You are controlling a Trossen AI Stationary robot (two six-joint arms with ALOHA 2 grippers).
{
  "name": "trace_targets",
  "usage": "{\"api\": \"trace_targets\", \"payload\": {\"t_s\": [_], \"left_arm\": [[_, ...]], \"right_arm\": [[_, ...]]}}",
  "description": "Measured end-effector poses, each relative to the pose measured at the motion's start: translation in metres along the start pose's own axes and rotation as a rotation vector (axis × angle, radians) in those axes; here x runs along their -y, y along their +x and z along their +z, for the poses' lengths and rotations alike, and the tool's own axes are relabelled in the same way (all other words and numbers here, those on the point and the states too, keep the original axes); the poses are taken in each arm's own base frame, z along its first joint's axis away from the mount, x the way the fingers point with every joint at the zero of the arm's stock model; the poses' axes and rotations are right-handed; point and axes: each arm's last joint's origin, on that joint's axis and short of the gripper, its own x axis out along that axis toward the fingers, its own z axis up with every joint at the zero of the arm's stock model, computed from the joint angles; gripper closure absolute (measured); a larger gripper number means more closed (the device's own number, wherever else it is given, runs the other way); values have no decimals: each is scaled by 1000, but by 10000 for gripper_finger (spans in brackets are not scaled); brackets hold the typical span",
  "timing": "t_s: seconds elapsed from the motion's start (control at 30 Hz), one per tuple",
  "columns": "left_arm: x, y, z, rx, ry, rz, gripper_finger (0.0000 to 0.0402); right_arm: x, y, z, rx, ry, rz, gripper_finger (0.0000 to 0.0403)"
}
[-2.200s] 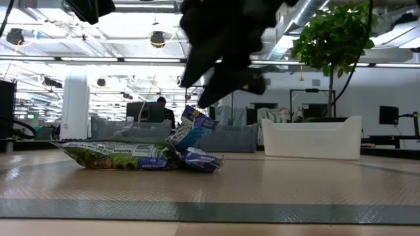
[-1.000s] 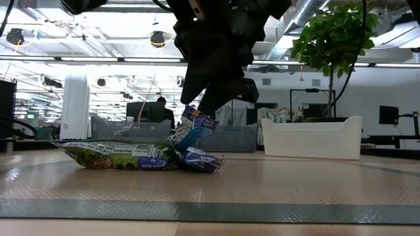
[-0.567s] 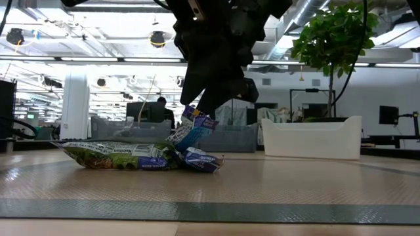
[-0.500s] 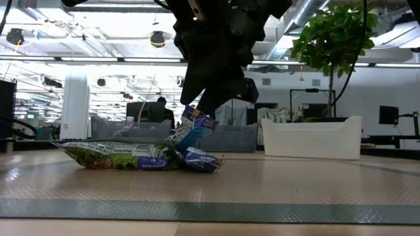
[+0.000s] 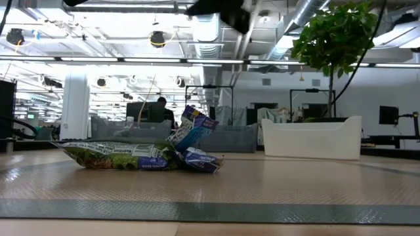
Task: Pick and place Granola Bars by type
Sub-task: Put the blue granola bar into the right black bin
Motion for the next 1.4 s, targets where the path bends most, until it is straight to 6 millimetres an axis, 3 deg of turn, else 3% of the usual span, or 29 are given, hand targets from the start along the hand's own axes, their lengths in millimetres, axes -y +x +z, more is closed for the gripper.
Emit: {"api": "trace_targets", "payload": {"t_s": [0.17,0.3,0.6,0.8,1.03,1.4], "left_arm": [[1,15,11,5,-11,-28,315],[3,50,19,-86,26,-53,315],[2,112,27,-151,39,22,315],[6,153,26,-219,12,-52,315],[7,179,20,-249,-144,2,295],[7,192,8,-355,-84,7,211]], "right_arm": [[-11,-35,-19,13,-56,18,275],[-19,-65,-42,28,-54,72,274],[-34,-145,-73,197,-64,189,274],[-37,-183,-90,247,-89,179,274],[-36,-202,-103,237,-121,138,274],[-35,-205,-108,222,-138,109,274]]}}
